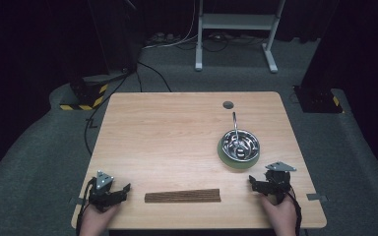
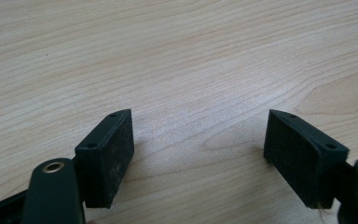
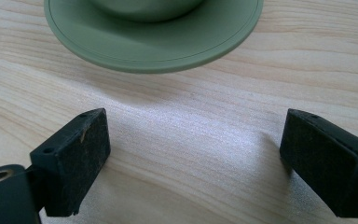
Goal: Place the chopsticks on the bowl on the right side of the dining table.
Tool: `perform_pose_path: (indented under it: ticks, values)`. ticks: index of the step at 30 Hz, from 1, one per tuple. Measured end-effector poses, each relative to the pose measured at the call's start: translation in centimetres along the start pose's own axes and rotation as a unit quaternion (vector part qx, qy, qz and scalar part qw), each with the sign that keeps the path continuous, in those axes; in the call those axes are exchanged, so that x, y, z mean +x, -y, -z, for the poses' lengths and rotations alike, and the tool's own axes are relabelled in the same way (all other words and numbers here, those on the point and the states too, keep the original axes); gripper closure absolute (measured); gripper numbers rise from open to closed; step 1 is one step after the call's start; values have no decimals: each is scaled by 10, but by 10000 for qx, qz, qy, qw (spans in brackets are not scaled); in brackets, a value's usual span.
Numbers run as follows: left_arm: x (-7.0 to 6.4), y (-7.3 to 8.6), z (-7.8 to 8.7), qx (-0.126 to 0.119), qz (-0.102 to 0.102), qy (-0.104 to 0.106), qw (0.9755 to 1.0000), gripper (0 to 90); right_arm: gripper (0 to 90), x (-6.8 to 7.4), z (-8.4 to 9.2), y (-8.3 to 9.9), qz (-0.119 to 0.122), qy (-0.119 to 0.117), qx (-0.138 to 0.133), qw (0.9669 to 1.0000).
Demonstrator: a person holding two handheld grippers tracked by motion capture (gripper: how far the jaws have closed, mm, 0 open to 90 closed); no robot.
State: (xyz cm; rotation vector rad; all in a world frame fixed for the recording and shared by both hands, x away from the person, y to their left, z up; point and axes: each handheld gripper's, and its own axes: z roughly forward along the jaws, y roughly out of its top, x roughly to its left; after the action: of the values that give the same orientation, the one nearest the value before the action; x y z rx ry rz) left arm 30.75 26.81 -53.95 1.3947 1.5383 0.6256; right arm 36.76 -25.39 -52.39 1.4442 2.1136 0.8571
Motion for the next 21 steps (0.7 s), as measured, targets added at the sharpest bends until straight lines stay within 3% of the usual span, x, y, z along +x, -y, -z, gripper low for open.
perform_pose_path:
  ticks: [21]
  values:
    - [1,0,1,66,-63,-19,10000,243,80,-2,0,0,70,-43,-29,10000]
